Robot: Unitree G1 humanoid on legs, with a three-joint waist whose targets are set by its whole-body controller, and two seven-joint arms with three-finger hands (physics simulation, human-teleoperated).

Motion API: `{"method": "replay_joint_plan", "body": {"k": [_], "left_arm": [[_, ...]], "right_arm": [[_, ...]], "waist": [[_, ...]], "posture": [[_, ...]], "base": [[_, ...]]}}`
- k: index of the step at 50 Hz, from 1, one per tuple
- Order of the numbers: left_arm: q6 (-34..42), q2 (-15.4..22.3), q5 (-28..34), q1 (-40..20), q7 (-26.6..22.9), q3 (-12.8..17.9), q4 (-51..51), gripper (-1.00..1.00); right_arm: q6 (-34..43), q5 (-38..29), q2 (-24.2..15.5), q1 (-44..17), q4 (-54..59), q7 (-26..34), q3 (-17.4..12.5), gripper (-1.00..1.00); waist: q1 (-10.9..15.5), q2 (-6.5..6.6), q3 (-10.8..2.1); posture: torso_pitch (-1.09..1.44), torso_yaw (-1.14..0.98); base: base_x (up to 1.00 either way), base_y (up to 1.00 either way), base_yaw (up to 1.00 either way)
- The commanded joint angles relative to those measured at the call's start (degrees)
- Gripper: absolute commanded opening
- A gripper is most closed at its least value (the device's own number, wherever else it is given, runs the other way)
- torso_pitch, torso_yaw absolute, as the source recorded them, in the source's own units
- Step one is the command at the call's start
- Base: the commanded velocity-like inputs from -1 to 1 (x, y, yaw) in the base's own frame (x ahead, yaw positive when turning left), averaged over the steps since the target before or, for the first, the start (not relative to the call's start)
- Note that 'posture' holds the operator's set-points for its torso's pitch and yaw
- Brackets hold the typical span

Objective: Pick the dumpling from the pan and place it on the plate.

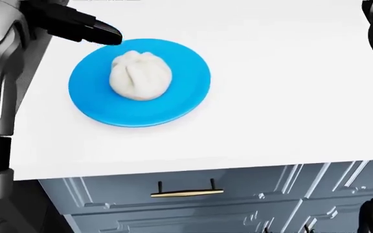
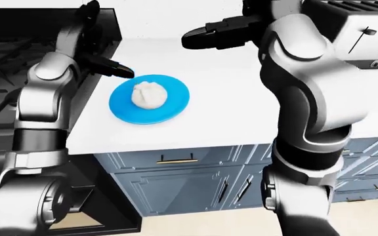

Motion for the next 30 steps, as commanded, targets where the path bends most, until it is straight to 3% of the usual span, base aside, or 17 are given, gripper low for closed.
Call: {"method": "replay_joint_plan", "body": {"k": [1, 10, 21, 30], "left_arm": [[-1.06, 0.80, -0.59, -2.08, 1.42, 0.17, -2.05, 1.00], [1.07, 2.01, -4.44, -4.78, 8.75, 1.93, -2.36, 1.00], [-0.72, 3.41, -8.40, -5.58, 14.48, 2.15, -2.48, 1.00], [-5.55, 3.37, -10.56, -5.51, 16.90, 2.40, -2.76, 1.00]], "right_arm": [[-2.58, -4.18, 0.06, -2.41, 0.26, 2.23, -0.32, 1.00], [-9.80, -11.68, 4.55, -5.48, 7.59, 5.68, -0.39, 1.00], [-22.17, -23.73, 6.17, -4.12, 12.79, 10.41, 3.13, 1.00], [-29.41, -27.88, 7.85, -6.16, 15.37, 11.92, 1.51, 1.00]], "waist": [[0.00, 0.16, -1.69], [-0.20, 0.79, -1.68], [-0.45, 1.27, -1.72], [-0.57, 1.44, -1.66]], "posture": [[0.00, 0.00], [0.00, 0.00], [0.00, 0.00], [0.00, 0.00]], "base": [[0.00, 0.00, 0.00], [0.00, 0.00, 0.00], [0.00, 0.00, 0.00], [0.00, 0.00, 0.00]]}}
